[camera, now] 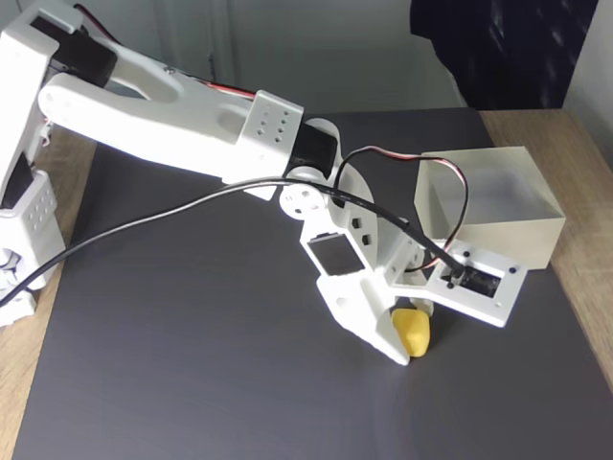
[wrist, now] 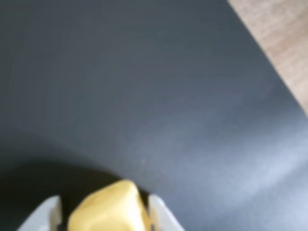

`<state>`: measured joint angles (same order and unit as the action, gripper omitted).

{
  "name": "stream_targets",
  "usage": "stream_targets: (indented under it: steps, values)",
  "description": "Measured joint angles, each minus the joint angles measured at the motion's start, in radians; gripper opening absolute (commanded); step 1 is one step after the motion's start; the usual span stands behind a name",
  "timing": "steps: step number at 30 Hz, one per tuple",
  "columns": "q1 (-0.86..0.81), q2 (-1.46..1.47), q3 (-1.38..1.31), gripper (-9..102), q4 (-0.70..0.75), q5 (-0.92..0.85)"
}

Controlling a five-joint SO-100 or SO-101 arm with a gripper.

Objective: Grasp a cube block and put it in the white box.

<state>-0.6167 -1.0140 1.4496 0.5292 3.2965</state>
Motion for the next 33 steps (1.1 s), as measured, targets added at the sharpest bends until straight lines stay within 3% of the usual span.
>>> stream_targets:
  steps: [15, 33]
  values:
    - [0.012, 0.006, -0.008, 0, 0.057, 0.023]
    - [0.080, -0.114, -0.011, 0, 0.115, 0.020]
